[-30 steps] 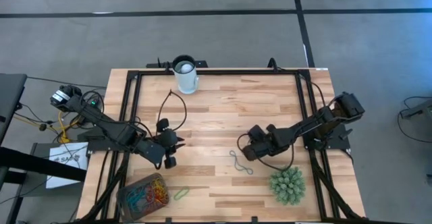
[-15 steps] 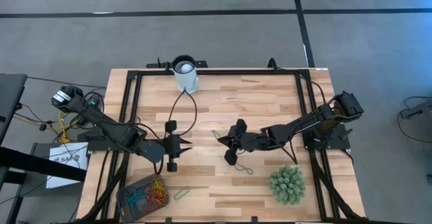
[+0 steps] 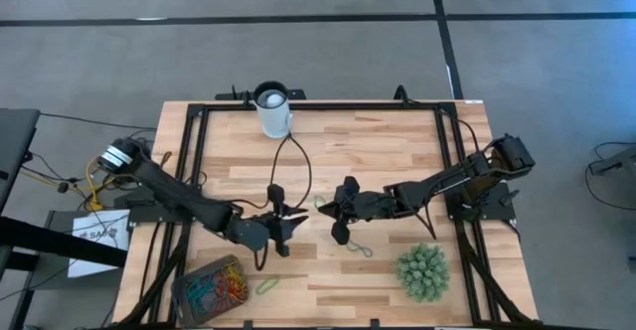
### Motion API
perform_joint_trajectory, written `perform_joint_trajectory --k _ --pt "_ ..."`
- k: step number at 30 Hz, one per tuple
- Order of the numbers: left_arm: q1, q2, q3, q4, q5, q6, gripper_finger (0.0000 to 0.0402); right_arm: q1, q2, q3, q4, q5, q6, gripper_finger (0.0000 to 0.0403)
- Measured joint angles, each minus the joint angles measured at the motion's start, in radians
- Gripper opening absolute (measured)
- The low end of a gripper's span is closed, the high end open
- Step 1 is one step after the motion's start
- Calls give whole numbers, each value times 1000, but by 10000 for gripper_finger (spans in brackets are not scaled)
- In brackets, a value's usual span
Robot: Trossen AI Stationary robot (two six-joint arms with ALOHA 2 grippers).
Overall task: Pick and place items into bin
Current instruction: Put the green rubber band into the black bin
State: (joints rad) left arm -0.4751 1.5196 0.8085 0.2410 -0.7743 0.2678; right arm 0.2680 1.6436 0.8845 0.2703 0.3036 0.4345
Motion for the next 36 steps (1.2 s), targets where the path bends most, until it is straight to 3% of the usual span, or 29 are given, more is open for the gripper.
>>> perform_joint_trajectory --k 6,22,26,32,36 --pt "39 88 0 118 7 2 70 0 0 0 -2 0 0 1" --pt "78 103 0 125 -8 4 70 0 0 0 -3 0 0 1" --pt "97 103 0 103 42 21 72 0 0 0 -1 0 0 1" --pt "117 103 0 64 59 26 103 0 0 0 -1 0 0 1" --pt "117 103 0 67 16 27 132 0 0 0 -2 0 -1 1"
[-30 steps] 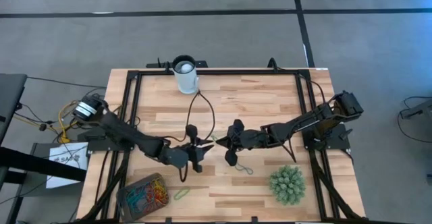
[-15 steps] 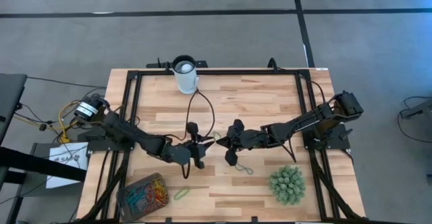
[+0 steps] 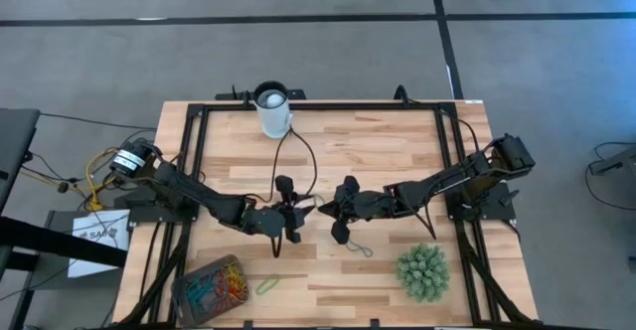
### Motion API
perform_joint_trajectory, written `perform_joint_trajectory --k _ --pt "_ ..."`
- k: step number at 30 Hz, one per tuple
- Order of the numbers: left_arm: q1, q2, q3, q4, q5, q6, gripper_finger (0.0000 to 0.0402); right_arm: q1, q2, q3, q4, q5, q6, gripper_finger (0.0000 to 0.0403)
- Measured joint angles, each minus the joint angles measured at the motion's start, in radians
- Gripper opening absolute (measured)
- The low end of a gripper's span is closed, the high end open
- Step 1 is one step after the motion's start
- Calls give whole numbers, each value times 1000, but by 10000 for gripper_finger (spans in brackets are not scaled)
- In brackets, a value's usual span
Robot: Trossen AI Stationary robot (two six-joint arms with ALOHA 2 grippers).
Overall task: Pick and place items into bin
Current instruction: Put the green rubber band into the black bin
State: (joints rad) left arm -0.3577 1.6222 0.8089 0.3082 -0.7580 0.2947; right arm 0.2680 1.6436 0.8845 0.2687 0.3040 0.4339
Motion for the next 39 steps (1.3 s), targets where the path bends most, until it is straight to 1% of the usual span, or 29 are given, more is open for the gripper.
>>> perform_joint_trajectory --k 2,5,9,11,14,17,20,25,28,31,33,39 --pt "0 0 0 5 -23 -2 144 0 0 0 0 0 0 1" --pt "7 -1 0 15 -22 -9 155 0 0 0 0 0 0 1" --pt "27 -1 0 57 33 -26 157 0 -1 0 1 1 -1 1" --pt "37 -1 0 65 65 -26 156 0 -1 0 2 9 -28 1" --pt "49 -1 0 65 72 -27 151 0 -1 0 8 8 -47 1" --pt "52 -1 0 65 66 -26 141 0 -1 0 8 9 -49 1" --pt "52 -1 0 68 72 -23 120 0 -1 0 8 8 -50 1" --pt "52 -1 0 68 165 -47 80 0 -1 0 8 10 -50 1" --pt "53 -1 0 66 210 -66 64 1 -1 0 10 8 -50 1" --pt "52 -1 0 66 210 -84 55 0 -1 0 16 9 -50 1" --pt "52 -1 0 65 191 -96 53 0 -1 0 17 12 -51 1" --pt "51 -1 0 61 150 -133 56 0 -2 0 18 15 -52 1"
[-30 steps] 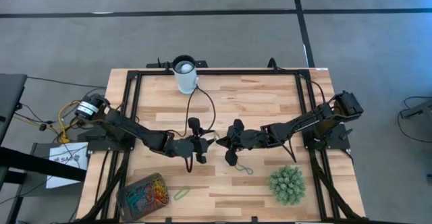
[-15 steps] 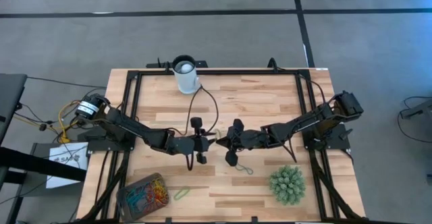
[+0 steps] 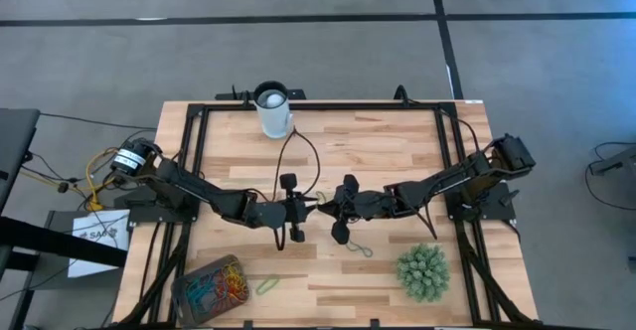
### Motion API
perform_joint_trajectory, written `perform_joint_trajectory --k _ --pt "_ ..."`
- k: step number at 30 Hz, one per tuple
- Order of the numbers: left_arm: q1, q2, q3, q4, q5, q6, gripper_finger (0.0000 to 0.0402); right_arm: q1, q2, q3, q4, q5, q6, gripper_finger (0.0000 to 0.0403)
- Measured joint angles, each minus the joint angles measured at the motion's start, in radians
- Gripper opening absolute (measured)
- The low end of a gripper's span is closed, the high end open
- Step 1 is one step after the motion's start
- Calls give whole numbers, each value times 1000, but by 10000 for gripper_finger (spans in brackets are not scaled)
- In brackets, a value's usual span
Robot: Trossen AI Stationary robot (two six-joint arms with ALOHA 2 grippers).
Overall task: Pick and place items into bin
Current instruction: Put the green rubber band into the black bin
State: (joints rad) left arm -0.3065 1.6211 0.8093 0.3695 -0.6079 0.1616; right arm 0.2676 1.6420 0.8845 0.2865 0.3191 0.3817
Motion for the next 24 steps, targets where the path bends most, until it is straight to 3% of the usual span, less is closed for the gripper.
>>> perform_joint_trajectory --k 14,24 --pt "-1 0 0 -97 -8 -89 138 0 0 0 -25 30 20 1" --pt "-21 0 0 -86 -142 -162 142 -1 0 0 -103 85 97 1"
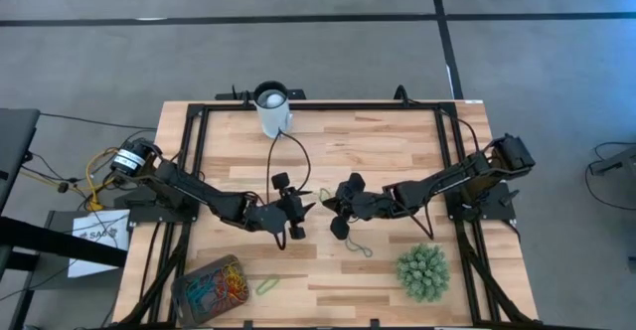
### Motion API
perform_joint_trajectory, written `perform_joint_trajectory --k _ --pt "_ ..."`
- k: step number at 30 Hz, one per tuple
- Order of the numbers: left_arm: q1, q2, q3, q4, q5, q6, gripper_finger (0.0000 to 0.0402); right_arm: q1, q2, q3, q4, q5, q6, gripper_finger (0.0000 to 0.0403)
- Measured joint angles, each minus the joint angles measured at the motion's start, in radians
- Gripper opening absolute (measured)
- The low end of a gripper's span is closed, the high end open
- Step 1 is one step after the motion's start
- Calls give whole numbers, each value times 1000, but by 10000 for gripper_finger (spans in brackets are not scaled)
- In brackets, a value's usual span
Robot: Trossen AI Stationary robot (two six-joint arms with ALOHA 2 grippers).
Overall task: Pick and place items into bin
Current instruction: Put the green rubber band into the black bin
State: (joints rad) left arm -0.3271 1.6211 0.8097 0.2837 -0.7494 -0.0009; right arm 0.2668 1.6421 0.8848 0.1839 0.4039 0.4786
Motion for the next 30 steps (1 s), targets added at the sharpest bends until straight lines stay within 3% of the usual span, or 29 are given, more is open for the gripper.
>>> perform_joint_trajectory --k 6,30 --pt "1 0 0 6 86 5 141 0 0 0 14 -5 0 1" --pt "20 0 0 87 53 106 141 1 0 0 96 -43 2 1"
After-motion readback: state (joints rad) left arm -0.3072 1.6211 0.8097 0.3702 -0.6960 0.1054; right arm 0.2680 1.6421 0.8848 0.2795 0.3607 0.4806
